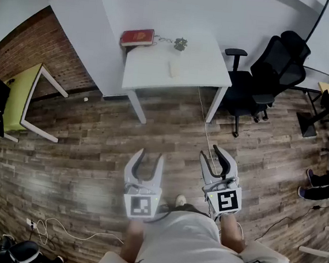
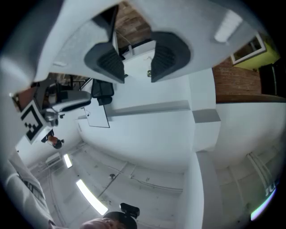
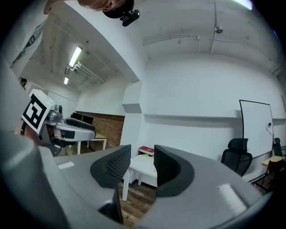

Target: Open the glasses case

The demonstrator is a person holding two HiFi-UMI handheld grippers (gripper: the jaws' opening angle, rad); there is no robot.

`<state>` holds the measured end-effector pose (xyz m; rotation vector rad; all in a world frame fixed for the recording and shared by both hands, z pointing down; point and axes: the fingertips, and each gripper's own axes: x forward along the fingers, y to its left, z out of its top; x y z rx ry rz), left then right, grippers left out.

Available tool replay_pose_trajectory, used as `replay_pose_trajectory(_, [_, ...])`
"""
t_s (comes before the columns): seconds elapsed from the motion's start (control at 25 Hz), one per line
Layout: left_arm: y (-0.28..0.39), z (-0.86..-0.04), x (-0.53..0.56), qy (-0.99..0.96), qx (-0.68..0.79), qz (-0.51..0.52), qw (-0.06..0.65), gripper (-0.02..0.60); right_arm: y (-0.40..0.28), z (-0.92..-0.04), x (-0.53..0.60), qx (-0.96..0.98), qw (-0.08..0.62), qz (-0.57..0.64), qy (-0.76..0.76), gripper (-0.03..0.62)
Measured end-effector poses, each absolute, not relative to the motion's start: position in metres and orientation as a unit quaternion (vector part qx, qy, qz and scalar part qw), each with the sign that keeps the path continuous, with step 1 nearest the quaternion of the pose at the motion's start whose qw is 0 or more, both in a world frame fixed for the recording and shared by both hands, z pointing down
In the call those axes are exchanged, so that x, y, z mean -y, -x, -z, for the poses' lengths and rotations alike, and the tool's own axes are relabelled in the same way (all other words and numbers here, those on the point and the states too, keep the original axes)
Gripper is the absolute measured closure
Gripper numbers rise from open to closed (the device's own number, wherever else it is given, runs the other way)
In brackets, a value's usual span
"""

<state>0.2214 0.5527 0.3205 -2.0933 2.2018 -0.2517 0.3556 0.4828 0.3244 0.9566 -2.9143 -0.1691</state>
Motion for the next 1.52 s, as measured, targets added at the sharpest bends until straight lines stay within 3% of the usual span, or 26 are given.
replay_pose_trajectory(0.72, [-0.231, -0.328, -0.517, 0.684, -0.723, 0.082, 0.045, 0.397, -0.350, -0.338, -0.450, 0.955, 0.037, 0.045, -0.292, 0.437])
replay_pose_trajectory(1.52, [-0.145, -0.330, -0.406, 0.707, -0.701, 0.082, 0.035, 0.397, -0.264, -0.339, -0.346, 0.947, 0.059, 0.044, -0.314, 0.438])
